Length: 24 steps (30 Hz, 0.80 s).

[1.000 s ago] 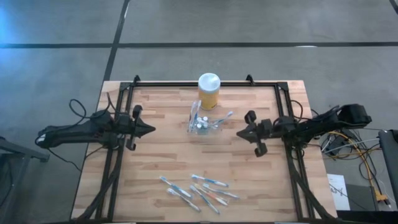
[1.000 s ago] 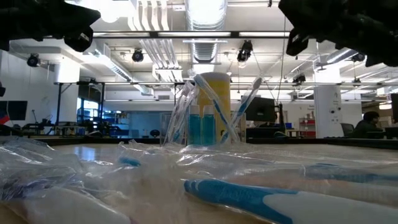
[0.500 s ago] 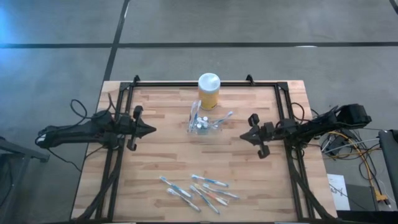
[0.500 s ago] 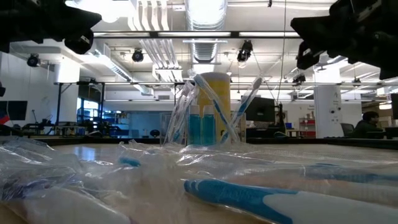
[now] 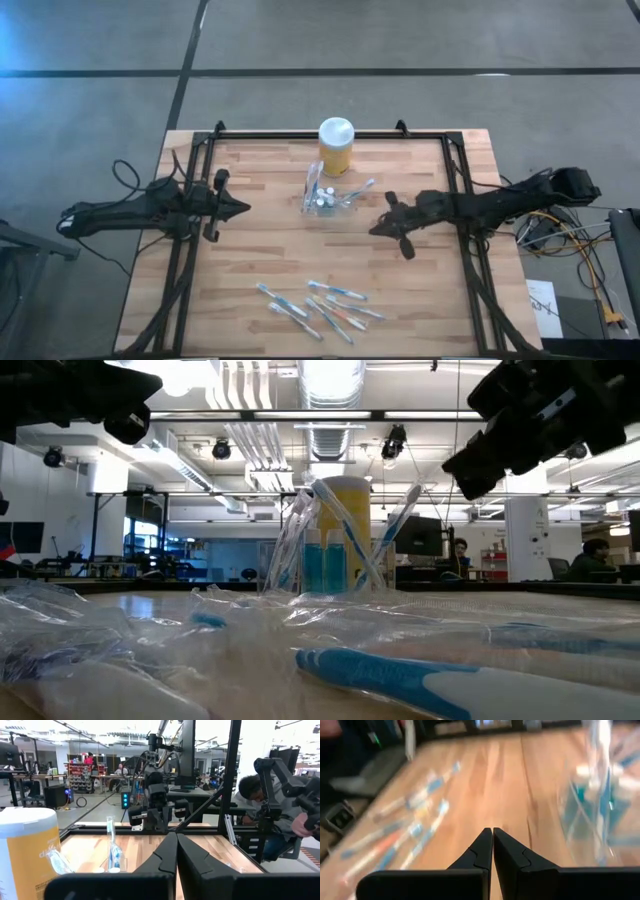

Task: Pick & Place toothbrushing station
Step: Put the blue toothbrush into the transparent organizer

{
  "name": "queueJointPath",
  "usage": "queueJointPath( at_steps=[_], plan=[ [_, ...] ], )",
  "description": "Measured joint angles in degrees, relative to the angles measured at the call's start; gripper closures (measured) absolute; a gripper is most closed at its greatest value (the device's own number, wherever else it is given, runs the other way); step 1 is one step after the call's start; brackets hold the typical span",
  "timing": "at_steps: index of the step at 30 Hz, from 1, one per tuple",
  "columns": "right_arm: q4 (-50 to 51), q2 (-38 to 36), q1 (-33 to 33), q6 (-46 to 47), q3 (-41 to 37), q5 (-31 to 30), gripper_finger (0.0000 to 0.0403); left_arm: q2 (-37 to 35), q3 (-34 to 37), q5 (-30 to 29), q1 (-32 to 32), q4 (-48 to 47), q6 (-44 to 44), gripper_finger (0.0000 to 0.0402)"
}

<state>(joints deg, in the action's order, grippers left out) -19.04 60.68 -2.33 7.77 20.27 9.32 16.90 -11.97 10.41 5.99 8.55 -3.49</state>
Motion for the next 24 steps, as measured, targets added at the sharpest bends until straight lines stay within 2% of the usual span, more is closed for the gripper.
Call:
queueJointPath(
  at_steps=[3,6,9,12,18,20,24],
  plan=[
    [8.66,-0.46,-0.09,-0.42,3.66,-0.35,0.0391,0.02,0.0,0.02,0.01,-0.02,0.0,0.0394],
    [5.26,-1.38,-0.37,-2.7,4.12,-0.32,0.0391,0.05,0.0,0.02,0.0,-0.02,0.01,0.0391],
    [-8.26,-2.61,-0.87,-5.28,0.54,0.51,0.0391,0.07,0.0,0.02,-0.01,-0.02,-0.15,0.0386],
    [-28.02,-2.82,-0.87,-5.42,-5.54,2.96,0.0391,0.11,0.02,0.04,-0.01,-0.06,-0.96,0.0386],
    [-63.32,-0.1,-0.92,-4.94,-16.41,2.75,0.0391,0.13,0.02,0.07,-0.06,-0.06,-1.03,0.0393],
    [-70.46,0.82,-0.94,-4.96,-18.76,2.45,0.0391,0.13,0.02,0.07,-0.06,-0.06,-1.14,0.0394],
    [-70.86,-0.02,-1.1,-5.28,-19.55,0.95,0.0391,0.33,0.11,0.05,-0.06,-0.06,-1.18,0.0389]
  ],
)
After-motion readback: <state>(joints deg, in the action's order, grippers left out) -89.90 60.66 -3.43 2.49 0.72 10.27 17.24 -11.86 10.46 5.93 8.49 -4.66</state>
